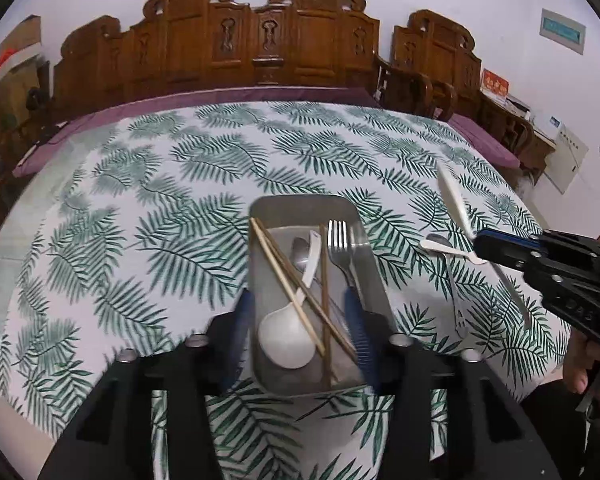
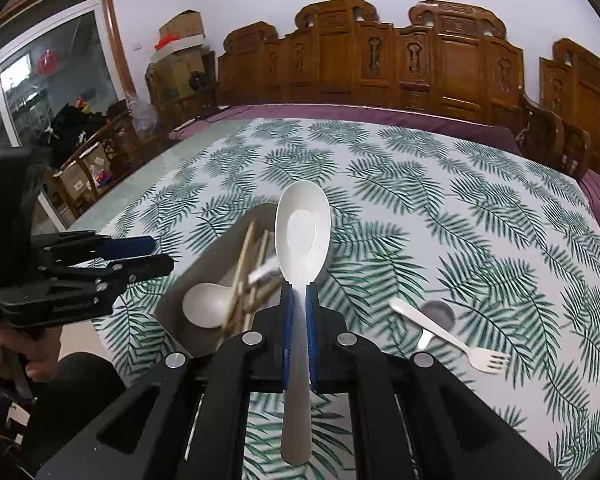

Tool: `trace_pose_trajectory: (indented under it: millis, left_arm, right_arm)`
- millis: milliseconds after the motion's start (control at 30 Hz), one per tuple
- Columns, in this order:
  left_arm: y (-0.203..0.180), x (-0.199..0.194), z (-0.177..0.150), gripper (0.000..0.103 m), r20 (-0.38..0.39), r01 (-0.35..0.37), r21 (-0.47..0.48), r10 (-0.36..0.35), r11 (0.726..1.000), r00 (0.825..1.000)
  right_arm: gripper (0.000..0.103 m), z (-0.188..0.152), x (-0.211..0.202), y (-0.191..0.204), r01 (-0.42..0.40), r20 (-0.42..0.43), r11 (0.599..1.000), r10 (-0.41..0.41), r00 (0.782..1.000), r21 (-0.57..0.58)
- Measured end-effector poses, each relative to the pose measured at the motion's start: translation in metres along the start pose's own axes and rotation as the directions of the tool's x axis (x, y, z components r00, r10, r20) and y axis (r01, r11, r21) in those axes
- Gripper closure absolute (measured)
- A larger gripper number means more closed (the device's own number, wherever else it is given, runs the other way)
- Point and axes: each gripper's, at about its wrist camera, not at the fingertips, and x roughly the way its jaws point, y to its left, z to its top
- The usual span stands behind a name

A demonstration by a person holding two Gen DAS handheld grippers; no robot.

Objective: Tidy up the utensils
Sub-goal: 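Carry the metal fork into the tray and open the left tool while the right tool holds the spoon, then lower the white plastic spoon into the tray and open the right tool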

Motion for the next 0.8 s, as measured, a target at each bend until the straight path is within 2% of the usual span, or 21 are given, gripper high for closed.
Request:
trace_pose_trajectory:
  millis: [67,200,600,800]
  left_arm:
    - [0.005,-0.008,-0.001,0.026,0.012,-0.015,0.002,0.015,1.0,1.0]
    - [0.015,-0.019,-0.003,0.018,0.027,-0.025,-0.003,0.025,1.0,0.999]
    - [0.044,-0.042,-0.019,0.017,0.036,-0.053,-0.024,0.054,0.998,0.998]
    - [0.055,-0.041,-0.028,0.017,0.022,-0.067,-0.037,0.068,0.997,0.997]
  right_arm:
    - [0.095,0.004,0.004,0.007,-0.002,-0.004,1.0,0.002,1.0,-0.006]
    - [0.095,0.012,0.018,0.02,-0.008,-0.015,1.0,0.008,1.0,-0.01]
    - [0.095,0.027,0.086,0.051,-0.033,-0.101,0.999,0.033,0.994,0.005]
    - [0.095,0.025,0.117,0.048,-0.016,-0.145,0.999,0.02,0.989,0.035]
